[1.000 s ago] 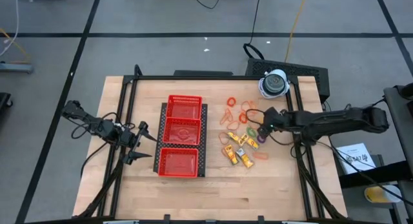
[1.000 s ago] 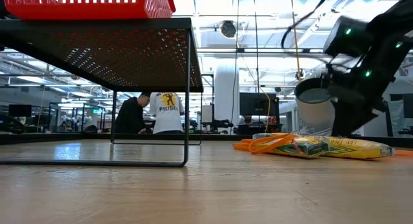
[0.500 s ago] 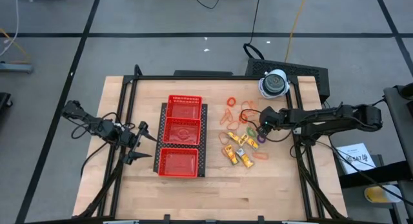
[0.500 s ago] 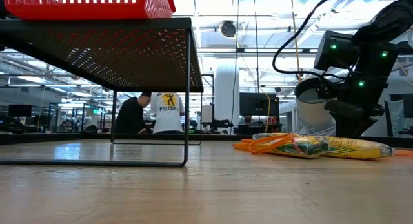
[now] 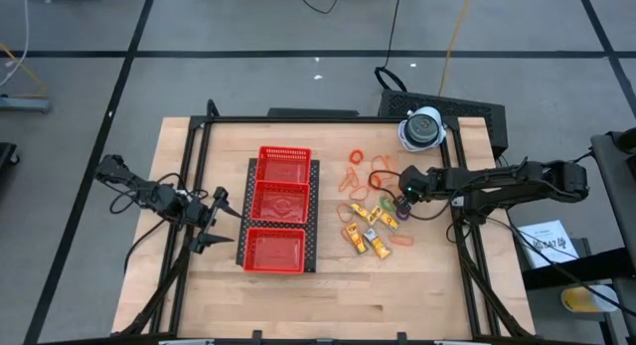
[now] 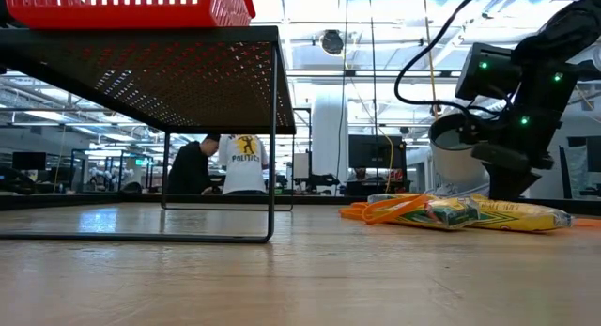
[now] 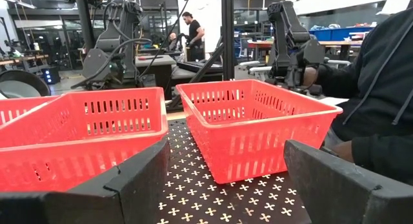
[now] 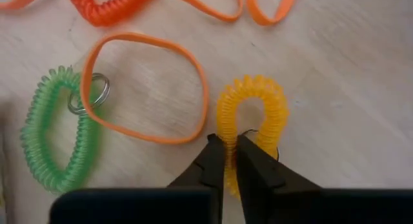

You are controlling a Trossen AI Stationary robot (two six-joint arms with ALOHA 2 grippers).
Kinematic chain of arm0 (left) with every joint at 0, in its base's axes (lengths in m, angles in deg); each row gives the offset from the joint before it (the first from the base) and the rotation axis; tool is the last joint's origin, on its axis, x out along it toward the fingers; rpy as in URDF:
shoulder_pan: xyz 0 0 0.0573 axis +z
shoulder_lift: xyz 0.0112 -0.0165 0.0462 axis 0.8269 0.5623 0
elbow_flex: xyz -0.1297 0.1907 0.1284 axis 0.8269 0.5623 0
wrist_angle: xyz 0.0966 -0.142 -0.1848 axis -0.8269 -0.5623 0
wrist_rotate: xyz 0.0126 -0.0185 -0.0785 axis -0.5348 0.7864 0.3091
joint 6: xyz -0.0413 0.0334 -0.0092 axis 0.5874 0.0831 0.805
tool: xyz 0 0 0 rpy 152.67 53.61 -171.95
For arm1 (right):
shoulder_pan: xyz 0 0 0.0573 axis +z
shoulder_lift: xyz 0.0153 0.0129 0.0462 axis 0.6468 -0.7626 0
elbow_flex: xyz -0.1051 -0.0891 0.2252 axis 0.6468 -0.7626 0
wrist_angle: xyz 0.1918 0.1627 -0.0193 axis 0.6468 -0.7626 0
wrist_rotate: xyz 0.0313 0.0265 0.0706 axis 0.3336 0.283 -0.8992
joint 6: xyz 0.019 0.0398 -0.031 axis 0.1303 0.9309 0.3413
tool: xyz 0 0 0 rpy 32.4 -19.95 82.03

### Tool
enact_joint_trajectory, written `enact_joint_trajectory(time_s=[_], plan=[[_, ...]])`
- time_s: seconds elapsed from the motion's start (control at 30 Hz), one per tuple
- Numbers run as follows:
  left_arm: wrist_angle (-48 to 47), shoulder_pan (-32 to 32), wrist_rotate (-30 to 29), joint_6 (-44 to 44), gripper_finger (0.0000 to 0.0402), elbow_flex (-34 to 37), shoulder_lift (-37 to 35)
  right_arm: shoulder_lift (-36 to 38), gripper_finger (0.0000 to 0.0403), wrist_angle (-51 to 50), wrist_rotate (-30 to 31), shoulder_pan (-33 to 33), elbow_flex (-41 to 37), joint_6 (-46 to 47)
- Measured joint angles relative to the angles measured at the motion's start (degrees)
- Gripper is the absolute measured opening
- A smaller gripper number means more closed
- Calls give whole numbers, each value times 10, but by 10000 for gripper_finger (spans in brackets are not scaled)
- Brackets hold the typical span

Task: Pick & Place Office Desk Supplies
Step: Put the yellow spring keychain into the top red basket on the shelf

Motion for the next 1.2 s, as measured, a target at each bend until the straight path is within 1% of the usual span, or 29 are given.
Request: enact_joint_trajectory(time_s=[0.07, 0.13, 0.27, 0.57, 0.7, 0.83, 0.93, 1.0, 1.1, 1.2], plan=[[0, 0, 0, 0, 310, 0, 0, 8, 11, 13, 0, 0, -1, -13], [0, 0, 0, 0, 310, 0, 0, 20, 19, 25, -1, 0, -2, -25], [0, 0, 0, 0, 310, 0, 0, 60, 30, 60, 2, -2, -4, -62], [0, 0, 0, 0, 310, 0, 0, 174, 17, 104, 1, -1, -3, -148], [0, 0, 0, 0, 310, 0, 0, 210, 19, 165, 0, -1, -3, -193], [0, 0, 0, 1, 310, 0, 0, 226, 18, 242, -1, -1, -2, -235], [21, 0, 0, 9, 310, 0, 0, 224, 19, 297, -28, -1, -2, -252], [45, 0, -1, -14, 310, 0, 0, 220, 19, 330, -57, 0, -1, -256], [57, 0, -1, -33, 310, 0, 0, 217, 19, 359, -107, 0, -1, -258], [65, 0, -2, -21, 310, 0, 0, 217, 19, 380, -155, 0, -1, -264]])
